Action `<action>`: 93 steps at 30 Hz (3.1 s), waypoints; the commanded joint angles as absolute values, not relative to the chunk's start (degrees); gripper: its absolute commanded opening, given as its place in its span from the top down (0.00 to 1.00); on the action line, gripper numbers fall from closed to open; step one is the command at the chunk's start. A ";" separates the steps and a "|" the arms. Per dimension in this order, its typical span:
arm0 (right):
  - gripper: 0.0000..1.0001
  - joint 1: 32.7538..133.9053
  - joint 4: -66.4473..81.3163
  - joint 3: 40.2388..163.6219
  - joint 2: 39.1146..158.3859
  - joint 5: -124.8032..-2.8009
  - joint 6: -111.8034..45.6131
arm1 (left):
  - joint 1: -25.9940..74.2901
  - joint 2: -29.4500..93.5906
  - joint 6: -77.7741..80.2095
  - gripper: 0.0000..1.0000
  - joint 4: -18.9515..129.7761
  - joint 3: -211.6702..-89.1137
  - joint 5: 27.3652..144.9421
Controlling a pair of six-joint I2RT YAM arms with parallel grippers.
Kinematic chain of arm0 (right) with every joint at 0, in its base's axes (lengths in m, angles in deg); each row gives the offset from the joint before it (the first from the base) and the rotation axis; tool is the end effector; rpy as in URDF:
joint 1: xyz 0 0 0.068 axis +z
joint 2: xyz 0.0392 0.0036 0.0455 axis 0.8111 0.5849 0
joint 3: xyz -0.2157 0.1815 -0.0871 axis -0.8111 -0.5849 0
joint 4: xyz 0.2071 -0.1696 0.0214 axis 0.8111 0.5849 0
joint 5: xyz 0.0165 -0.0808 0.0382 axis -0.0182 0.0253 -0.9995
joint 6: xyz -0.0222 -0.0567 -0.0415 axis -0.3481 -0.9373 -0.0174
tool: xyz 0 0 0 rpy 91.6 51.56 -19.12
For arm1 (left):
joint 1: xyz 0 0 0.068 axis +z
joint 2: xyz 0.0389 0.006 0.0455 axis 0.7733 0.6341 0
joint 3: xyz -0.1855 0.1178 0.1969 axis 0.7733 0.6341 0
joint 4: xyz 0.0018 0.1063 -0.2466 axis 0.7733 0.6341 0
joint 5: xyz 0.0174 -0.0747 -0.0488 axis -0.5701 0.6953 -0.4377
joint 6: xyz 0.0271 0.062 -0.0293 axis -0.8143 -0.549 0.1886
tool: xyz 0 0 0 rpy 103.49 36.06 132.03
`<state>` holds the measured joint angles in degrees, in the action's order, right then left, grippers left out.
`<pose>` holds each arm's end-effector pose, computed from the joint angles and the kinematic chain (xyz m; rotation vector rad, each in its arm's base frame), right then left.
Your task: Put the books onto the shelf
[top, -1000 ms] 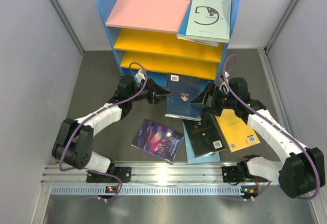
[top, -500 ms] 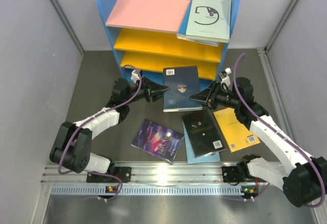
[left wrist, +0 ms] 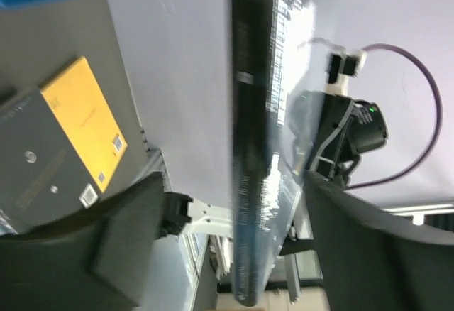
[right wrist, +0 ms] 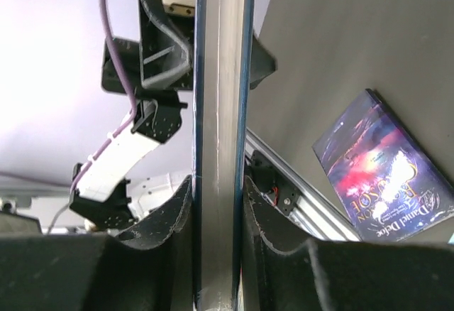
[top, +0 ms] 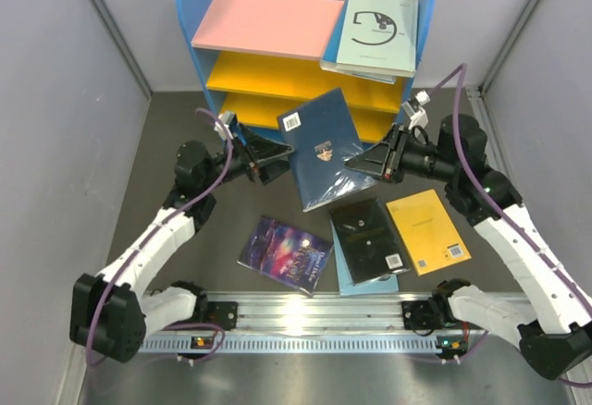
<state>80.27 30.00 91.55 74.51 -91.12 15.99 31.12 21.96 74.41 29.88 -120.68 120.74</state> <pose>0.1862 0.1303 0.4184 0.0462 2.0800 1.5029 0.2451 -0.1313 0.3414 -0.3123 1.8637 -1.9106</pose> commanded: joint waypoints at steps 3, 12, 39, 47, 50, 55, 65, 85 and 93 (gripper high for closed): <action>1.00 82.50 28.55 102.93 74.18 -93.07 10.19 | 36.49 13.98 64.09 0.04 44.23 -121.90 121.04; 1.00 83.82 22.49 114.61 78.65 -93.96 15.63 | 41.42 7.38 58.72 0.01 56.20 -121.82 121.66; 1.00 61.67 25.46 152.68 108.99 -84.29 35.94 | 41.68 8.43 57.93 0.08 53.92 -120.41 118.67; 0.94 60.01 30.30 152.51 107.06 -82.97 35.06 | 42.38 11.06 58.37 0.09 50.84 -118.74 119.64; 0.90 59.30 32.14 151.63 105.56 -82.09 34.54 | 42.74 11.33 58.19 0.10 50.57 -118.65 120.17; 0.64 57.37 33.38 148.65 101.79 -80.68 33.83 | 43.09 10.72 58.28 0.10 50.75 -118.48 120.43; 0.20 55.43 34.79 145.92 98.27 -81.91 32.16 | 43.44 8.35 57.84 0.14 52.94 -118.48 120.78; 0.09 52.44 35.97 137.67 90.63 -87.62 20.65 | 43.53 10.10 54.77 0.14 57.34 -122.34 120.87; 1.00 61.74 31.36 126.70 83.16 -85.96 16.95 | 43.53 13.87 55.82 0.17 54.53 -122.52 121.05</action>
<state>57.38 35.61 130.87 85.87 -86.55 19.36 43.12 12.50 55.94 57.81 -120.26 120.46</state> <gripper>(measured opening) 0.022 0.838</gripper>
